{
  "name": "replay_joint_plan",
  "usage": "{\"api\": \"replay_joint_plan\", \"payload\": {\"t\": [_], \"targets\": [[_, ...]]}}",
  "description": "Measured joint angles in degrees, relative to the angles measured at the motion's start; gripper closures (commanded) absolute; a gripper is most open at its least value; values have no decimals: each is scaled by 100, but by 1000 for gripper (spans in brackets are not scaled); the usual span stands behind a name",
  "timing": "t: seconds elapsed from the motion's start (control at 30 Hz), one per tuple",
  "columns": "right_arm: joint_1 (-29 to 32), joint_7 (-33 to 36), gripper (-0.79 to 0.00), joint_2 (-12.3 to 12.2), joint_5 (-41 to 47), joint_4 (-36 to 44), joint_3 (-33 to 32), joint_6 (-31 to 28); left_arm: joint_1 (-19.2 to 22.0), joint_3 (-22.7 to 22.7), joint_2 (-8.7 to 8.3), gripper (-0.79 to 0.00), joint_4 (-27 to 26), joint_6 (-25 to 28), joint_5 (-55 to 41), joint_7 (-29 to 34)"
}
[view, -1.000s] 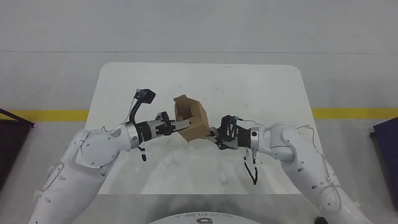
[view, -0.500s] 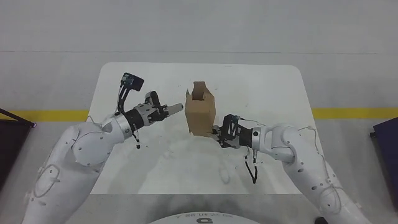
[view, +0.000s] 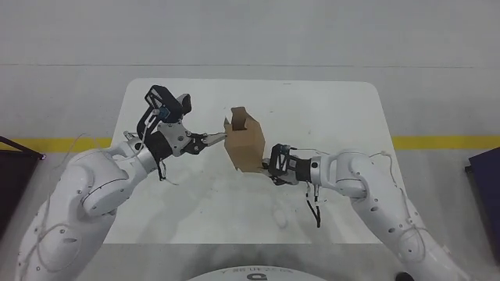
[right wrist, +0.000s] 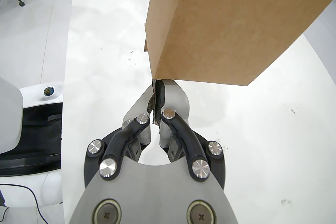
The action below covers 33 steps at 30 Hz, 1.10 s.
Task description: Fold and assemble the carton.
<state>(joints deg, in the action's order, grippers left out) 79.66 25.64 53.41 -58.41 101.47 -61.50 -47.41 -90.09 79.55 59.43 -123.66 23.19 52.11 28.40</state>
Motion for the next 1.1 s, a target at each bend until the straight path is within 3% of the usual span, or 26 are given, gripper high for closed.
{"api": "replay_joint_plan", "payload": {"t": [0.37,0.7,0.83,0.87,0.9,0.93,1.0,1.1], "targets": [[-4,73,0,-3,-59,17,7,43,0,-3,0,-785,-3,4,7,0],[-134,-206,0,12,-404,155,150,-261,367,-708,-40,-785,-331,1203,1005,493],[-220,-234,0,35,-453,190,279,-322,508,-913,-45,-776,-323,1402,1380,588],[-242,-234,0,40,-461,190,307,-333,529,-941,-46,-560,-313,1419,1439,601],[-269,-233,0,46,-464,183,337,-336,557,-971,-51,-419,-310,1461,1547,643],[-285,-230,0,50,-461,173,358,-336,568,-989,-55,-409,-310,1487,1625,671],[-319,-225,0,59,-418,133,396,-334,566,-1017,-63,-283,-325,1525,1721,697],[-366,-193,0,69,-338,63,435,-306,521,-1024,-78,-274,-374,1578,1778,723]]}}
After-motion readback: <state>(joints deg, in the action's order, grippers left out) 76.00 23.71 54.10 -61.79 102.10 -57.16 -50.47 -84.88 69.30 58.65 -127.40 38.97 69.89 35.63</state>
